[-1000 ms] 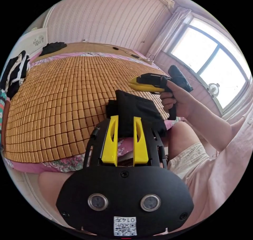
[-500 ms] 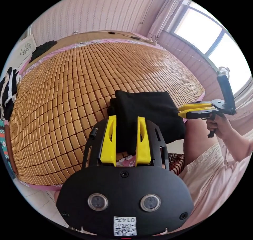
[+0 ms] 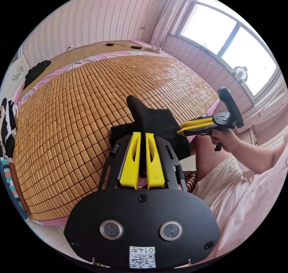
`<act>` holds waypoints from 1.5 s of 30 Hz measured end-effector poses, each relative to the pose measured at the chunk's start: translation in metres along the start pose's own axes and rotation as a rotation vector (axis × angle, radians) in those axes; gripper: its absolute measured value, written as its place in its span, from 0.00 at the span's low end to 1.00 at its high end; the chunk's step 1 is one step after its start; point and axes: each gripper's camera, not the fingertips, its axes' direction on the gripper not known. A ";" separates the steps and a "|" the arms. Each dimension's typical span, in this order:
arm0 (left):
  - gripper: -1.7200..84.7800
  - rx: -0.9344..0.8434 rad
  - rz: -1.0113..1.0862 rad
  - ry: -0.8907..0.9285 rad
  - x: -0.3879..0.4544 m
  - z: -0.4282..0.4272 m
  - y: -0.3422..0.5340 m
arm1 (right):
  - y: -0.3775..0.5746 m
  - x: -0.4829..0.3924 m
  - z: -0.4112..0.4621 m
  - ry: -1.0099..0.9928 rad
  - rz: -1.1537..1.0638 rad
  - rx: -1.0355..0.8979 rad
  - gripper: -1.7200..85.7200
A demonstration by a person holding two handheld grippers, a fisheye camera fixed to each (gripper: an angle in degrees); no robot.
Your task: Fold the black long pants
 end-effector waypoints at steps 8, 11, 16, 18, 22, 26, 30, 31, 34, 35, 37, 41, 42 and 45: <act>0.08 -0.134 -0.129 -0.077 -0.041 0.064 0.004 | -0.008 0.016 -0.014 -0.127 0.053 0.012 0.15; 0.11 -0.087 -0.115 -0.091 -0.034 0.055 -0.003 | -0.005 0.027 -0.019 -0.109 0.082 0.038 0.15; 0.17 -0.184 -0.200 -0.021 -0.047 0.083 -0.003 | -0.012 0.034 0.000 -0.177 0.123 -0.032 0.13; 0.16 -0.174 -0.204 0.075 -0.049 0.091 -0.002 | -0.015 0.033 0.007 -0.191 0.142 -0.049 0.13; 0.09 -0.152 -0.138 0.088 -0.036 0.090 -0.012 | -0.022 0.030 -0.008 -0.239 0.065 -0.035 0.08; 0.08 -0.172 -0.101 0.158 -0.009 0.099 -0.037 | -0.028 0.055 -0.036 -0.238 0.007 -0.044 0.06; 0.08 -0.202 0.028 0.202 0.075 0.140 -0.088 | -0.030 0.115 -0.081 -0.145 -0.002 -0.075 0.06; 0.08 -0.210 0.076 0.216 0.108 0.159 -0.106 | -0.028 0.140 -0.099 -0.100 0.009 -0.084 0.06; 0.08 -0.206 0.233 0.208 0.201 0.207 -0.153 | -0.021 0.206 -0.144 0.032 0.048 -0.106 0.06; 0.08 -0.206 0.263 0.205 0.220 0.216 -0.163 | -0.018 0.232 -0.161 0.085 0.072 -0.123 0.06; 0.08 -0.224 0.367 0.216 0.290 0.251 -0.203 | -0.014 0.268 -0.185 0.160 0.091 -0.155 0.06; 0.08 -0.252 0.443 0.343 0.371 0.298 -0.265 | -0.002 0.337 -0.230 0.349 0.104 -0.234 0.06; 0.08 -0.268 0.472 0.361 0.394 0.313 -0.282 | 0.000 0.346 -0.235 0.364 0.106 -0.244 0.06; 0.09 -0.293 0.510 0.376 0.445 0.344 -0.315 | 0.002 0.390 -0.249 0.423 0.122 -0.287 0.06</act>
